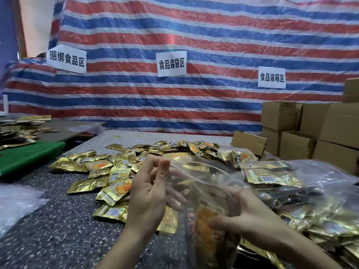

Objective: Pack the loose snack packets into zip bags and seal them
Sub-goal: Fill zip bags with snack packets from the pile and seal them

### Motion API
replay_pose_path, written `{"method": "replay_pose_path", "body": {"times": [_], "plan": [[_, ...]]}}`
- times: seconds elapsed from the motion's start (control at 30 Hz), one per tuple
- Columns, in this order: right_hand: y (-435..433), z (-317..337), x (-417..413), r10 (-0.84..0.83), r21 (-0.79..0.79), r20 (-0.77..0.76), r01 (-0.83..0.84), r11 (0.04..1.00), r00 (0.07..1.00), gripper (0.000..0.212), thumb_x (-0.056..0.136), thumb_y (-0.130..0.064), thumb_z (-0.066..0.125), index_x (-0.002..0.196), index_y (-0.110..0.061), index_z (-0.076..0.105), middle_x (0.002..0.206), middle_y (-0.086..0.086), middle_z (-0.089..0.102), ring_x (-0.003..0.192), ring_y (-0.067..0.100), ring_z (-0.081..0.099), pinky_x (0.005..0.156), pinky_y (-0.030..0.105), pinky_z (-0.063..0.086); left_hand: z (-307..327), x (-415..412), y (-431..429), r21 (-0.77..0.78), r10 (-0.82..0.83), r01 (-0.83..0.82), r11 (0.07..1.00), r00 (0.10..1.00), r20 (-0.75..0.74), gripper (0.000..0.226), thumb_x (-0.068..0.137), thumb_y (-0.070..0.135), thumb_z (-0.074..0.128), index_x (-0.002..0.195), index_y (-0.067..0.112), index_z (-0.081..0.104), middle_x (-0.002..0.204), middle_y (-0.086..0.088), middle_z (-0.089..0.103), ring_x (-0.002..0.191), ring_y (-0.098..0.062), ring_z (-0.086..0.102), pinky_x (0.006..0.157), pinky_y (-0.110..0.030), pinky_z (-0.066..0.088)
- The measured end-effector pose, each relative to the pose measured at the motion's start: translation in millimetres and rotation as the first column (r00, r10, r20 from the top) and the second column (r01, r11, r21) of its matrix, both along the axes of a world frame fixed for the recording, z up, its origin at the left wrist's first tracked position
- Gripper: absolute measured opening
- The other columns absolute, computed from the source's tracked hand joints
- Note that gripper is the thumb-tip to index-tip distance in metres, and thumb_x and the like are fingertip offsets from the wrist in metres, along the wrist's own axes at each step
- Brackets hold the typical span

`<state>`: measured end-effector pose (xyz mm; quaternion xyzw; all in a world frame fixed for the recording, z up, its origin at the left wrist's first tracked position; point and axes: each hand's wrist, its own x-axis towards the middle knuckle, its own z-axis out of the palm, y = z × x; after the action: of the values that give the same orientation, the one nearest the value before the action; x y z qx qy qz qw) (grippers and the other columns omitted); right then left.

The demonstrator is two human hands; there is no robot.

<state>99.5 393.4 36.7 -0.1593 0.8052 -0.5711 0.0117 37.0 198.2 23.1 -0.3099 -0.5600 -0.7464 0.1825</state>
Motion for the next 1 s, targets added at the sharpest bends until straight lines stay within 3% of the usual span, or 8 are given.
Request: {"method": "replay_pose_path", "body": {"times": [0.13,0.23,0.3,0.4,0.53,0.67,0.87,1.0], "plan": [[1.9,6.4,3.2,-0.002,-0.1,0.005,0.003,0.995,1.0,0.023,0.074,-0.007,0.084,0.097,-0.01,0.079,0.098,0.013,0.078,0.09,0.025,0.076,0.075,0.027,0.059,0.5,-1.8,-1.7,-0.015,0.102,-0.103,0.995,0.994,-0.049,0.02,0.098,0.037,0.047,0.082,0.026,0.055,0.078,-0.01,0.073,0.029,-0.02,0.048,0.03,-0.022,0.036],[2.4,3.1,-2.2,-0.201,0.014,-0.15,0.206,0.978,0.968,0.026,0.067,-0.023,0.092,0.082,-0.006,0.08,0.084,0.013,0.078,0.076,0.026,0.076,0.065,0.028,0.06,3.3,-2.5,-3.7,0.019,0.155,-0.154,0.988,0.986,-0.062,0.019,0.096,0.034,0.049,0.08,0.03,0.057,0.071,-0.01,0.071,0.031,-0.013,0.048,0.031,-0.019,0.036],[7.4,4.2,-2.1,-0.207,-0.004,-0.163,0.209,0.978,0.965,0.035,0.067,-0.03,0.093,0.089,-0.006,0.08,0.09,0.013,0.078,0.085,0.028,0.076,0.073,0.031,0.062,4.0,-3.8,-5.5,0.029,0.162,-0.16,0.987,0.985,-0.063,0.018,0.096,0.032,0.049,0.081,0.028,0.059,0.066,-0.01,0.069,0.04,-0.008,0.057,0.04,-0.013,0.042],[14.1,9.0,1.0,-0.096,-0.089,-0.096,0.087,0.992,0.991,0.03,0.078,-0.03,0.082,0.105,-0.019,0.078,0.108,0.009,0.077,0.102,0.023,0.073,0.084,0.03,0.059,3.9,-7.2,-7.8,0.034,0.157,-0.155,0.987,0.987,-0.046,0.018,0.094,0.034,0.05,0.081,0.028,0.061,0.061,-0.009,0.066,0.049,-0.016,0.063,0.048,-0.022,0.052],[12.4,6.5,-2.1,-0.278,-0.209,-0.205,0.235,0.949,0.938,0.024,0.081,-0.035,0.067,0.099,-0.024,0.079,0.095,0.012,0.077,0.087,0.024,0.073,0.071,0.026,0.058,6.1,-10.1,-10.2,0.034,0.149,-0.147,0.989,0.987,-0.054,0.02,0.093,0.032,0.053,0.078,0.03,0.066,0.068,-0.007,0.069,0.058,-0.012,0.065,0.054,-0.019,0.052],[11.1,8.7,0.5,-0.386,-0.313,-0.341,0.284,0.906,0.857,0.024,0.079,-0.033,0.067,0.093,-0.02,0.081,0.087,0.014,0.076,0.076,0.023,0.072,0.064,0.023,0.057,7.1,-12.1,-13.3,0.042,0.156,-0.153,0.987,0.984,-0.082,0.018,0.09,0.032,0.057,0.079,0.029,0.071,0.075,-0.007,0.07,0.064,-0.013,0.063,0.061,-0.019,0.052],[7.5,13.1,9.2,-0.413,-0.317,-0.494,0.284,0.905,0.765,0.017,0.085,-0.03,0.068,0.088,-0.018,0.08,0.078,0.014,0.073,0.065,0.026,0.066,0.057,0.029,0.055,8.3,-11.3,-16.9,0.081,0.138,-0.131,0.988,0.987,-0.084,0.013,0.079,0.038,0.066,0.079,0.028,0.074,0.071,-0.003,0.071,0.062,-0.011,0.064,0.064,-0.02,0.054],[8.6,16.6,11.1,-0.433,-0.35,-0.498,0.283,0.893,0.752,0.026,0.08,-0.038,0.073,0.085,-0.013,0.079,0.076,0.016,0.072,0.064,0.025,0.063,0.055,0.03,0.052,8.3,-9.8,-15.6,0.1,0.119,-0.111,0.989,0.989,-0.086,0.02,0.081,0.038,0.069,0.076,0.019,0.071,0.07,-0.003,0.07,0.064,-0.01,0.064,0.065,-0.018,0.052]]}}
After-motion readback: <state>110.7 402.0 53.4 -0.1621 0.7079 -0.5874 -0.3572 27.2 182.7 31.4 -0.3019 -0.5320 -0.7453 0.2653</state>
